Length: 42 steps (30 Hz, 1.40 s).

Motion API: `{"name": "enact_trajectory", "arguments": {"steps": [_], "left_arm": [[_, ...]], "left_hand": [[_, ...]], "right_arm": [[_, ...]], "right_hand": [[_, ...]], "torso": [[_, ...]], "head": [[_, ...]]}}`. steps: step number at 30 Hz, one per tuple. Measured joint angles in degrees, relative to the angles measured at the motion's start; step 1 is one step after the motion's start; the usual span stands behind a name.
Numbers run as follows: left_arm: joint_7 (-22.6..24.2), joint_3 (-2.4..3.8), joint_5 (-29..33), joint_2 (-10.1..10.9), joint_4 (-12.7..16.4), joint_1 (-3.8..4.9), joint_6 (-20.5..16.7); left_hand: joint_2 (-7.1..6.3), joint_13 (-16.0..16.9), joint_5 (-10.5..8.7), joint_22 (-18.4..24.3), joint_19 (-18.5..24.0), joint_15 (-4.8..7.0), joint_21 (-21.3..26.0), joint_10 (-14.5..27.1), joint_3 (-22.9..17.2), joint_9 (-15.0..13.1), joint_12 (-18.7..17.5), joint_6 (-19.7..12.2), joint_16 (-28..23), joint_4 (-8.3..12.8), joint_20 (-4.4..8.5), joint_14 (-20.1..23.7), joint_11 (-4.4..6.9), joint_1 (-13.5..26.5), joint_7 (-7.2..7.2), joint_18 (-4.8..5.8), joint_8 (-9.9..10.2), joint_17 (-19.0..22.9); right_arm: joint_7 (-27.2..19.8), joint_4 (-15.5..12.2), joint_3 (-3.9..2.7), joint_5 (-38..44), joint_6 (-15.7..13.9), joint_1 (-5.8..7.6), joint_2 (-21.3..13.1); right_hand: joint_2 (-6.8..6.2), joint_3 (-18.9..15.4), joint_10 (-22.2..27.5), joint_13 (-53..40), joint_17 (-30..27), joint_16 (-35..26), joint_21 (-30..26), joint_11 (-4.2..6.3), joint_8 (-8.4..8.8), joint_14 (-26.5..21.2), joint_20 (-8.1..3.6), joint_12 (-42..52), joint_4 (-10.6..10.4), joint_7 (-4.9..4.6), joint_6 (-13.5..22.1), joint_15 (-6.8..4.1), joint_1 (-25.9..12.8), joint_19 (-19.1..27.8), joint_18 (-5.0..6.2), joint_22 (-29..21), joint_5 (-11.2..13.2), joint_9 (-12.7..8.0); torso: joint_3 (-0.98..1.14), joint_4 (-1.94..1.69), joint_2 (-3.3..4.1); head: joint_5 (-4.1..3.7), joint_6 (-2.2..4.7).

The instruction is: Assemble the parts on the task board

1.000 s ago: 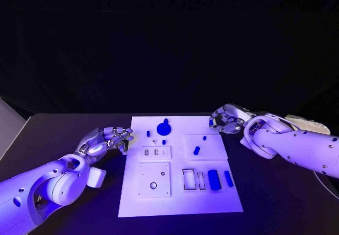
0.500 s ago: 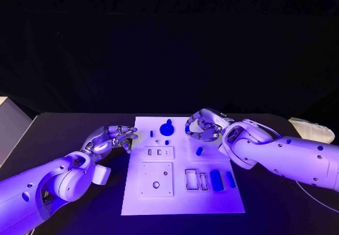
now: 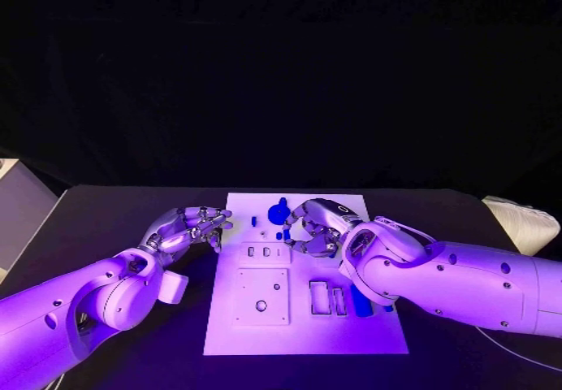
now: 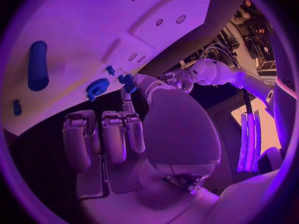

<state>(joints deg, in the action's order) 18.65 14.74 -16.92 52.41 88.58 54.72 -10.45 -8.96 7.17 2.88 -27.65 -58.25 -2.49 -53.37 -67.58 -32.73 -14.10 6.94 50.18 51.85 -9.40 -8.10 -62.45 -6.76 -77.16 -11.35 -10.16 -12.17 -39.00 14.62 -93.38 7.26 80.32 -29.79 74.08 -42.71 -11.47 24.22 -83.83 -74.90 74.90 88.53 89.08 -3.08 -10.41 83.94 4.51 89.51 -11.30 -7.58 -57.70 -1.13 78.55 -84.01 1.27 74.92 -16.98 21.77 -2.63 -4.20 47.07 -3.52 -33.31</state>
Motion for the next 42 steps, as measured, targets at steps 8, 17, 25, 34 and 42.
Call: {"name": "enact_trajectory", "arguments": {"steps": [8, 17, 25, 34, 42], "left_arm": [[-0.02, 0.0, 0.01, -0.02, -0.09, 0.0, 0.02], [-0.15, 0.0, 0.01, 0.01, -0.13, 0.0, 0.07], [-0.27, 0.0, 0.02, 0.02, -0.12, 0.0, 0.1], [-0.35, 0.0, 0.02, 0.1, -0.1, 0.0, 0.11], [-0.4, 0.0, 0.02, 0.2, -0.04, 0.0, 0.19]], "left_hand": [[0.0, -0.01, 0.0, 0.01, 0.0, 0.0, 0.0, 0.0, 0.0, 0.0, 0.0, 0.0, 0.0, 0.0, 0.0, 0.0, 0.0, 0.0, 0.0, 0.0, 0.0, 0.0], [0.0, -0.01, 0.0, 0.01, 0.0, 0.0, 0.0, 0.0, 0.0, 0.01, 0.0, 0.0, 0.0, 0.0, 0.0, 0.0, 0.0, 0.0, 0.0, 0.0, 0.0, 0.01], [0.0, 0.02, 0.0, -0.04, 0.0, 0.0, 0.0, 0.0, 0.0, 0.01, 0.0, 0.0, 0.25, 0.0, 0.0, 0.0, 0.0, 0.0, 0.0, 0.0, 0.0, -0.01], [0.0, 0.08, 0.0, -0.1, 0.0, 0.0, -0.04, 0.0, 0.0, 0.01, 0.0, 0.0, 0.28, 0.0, 0.0, 0.0, 0.0, 0.0, 0.0, 0.0, 0.0, -0.04], [0.0, 0.08, 0.0, -0.09, 0.0, 0.0, -0.26, 0.0, 0.0, -0.04, 0.0, 0.0, 0.28, 0.0, 0.0, 0.0, 0.0, 0.0, 0.0, 0.0, 0.0, -0.04]], "right_arm": [[2.51, 0.27, 0.28, 1.86, 0.19, -1.61, 1.12], [3.99, 0.13, 0.32, 3.84, 0.11, -2.43, 1.52], [4.5, 0.38, 0.32, 4.99, 0.0, -2.66, 1.74], [4.88, 1.28, 0.33, 5.82, 0.04, -2.9, 2.35], [5.36, 2.21, 0.36, 6.85, 0.03, -3.13, 2.76]], "right_hand": [[-0.22, 0.0, 0.0, -0.05, 0.05, 0.0, 0.0, 0.0, 0.0, 0.0, 0.0, 0.0, 0.0, 0.0, 0.0, 0.0, -0.22, 0.0, 0.0, -0.01, 0.0, 0.0], [-0.22, 0.16, -0.21, -0.04, 0.04, 0.0, 0.0, 0.21, 0.01, 0.0, 0.01, 0.0, -0.16, 0.0, 0.0, 0.0, -0.22, 0.0, 0.0, -0.01, -0.25, 0.02], [-0.22, 0.41, -0.21, -0.04, 0.04, 0.0, 0.0, 0.21, 0.03, 0.0, 0.01, -0.01, 0.07, -0.01, 0.01, 0.0, -0.22, 0.0, 0.0, 0.03, -0.24, 0.06], [-0.22, 0.41, -0.21, -0.03, 0.03, 0.0, 0.0, 0.21, 0.07, 0.0, 0.01, -0.01, 0.07, -0.05, 0.06, 0.0, -0.22, 0.0, 0.0, 0.03, -0.54, 0.06], [-0.23, 0.4, -0.21, -0.03, 0.03, 0.0, 0.0, 0.21, 0.09, 0.0, 0.01, -0.01, 0.07, -0.07, 0.08, 0.01, -0.22, 0.01, 0.0, 0.02, -0.54, 0.04]], "torso": [[0.07, -0.12, 0.12], [0.04, -0.13, 0.18], [0.03, -0.09, 0.18], [0.02, -0.09, 0.14], [0.02, -0.09, 0.16]], "head": [[0.46, -0.58], [0.31, -1.07], [0.53, -1.33], [0.62, -1.57], [0.73, -1.88]]}}
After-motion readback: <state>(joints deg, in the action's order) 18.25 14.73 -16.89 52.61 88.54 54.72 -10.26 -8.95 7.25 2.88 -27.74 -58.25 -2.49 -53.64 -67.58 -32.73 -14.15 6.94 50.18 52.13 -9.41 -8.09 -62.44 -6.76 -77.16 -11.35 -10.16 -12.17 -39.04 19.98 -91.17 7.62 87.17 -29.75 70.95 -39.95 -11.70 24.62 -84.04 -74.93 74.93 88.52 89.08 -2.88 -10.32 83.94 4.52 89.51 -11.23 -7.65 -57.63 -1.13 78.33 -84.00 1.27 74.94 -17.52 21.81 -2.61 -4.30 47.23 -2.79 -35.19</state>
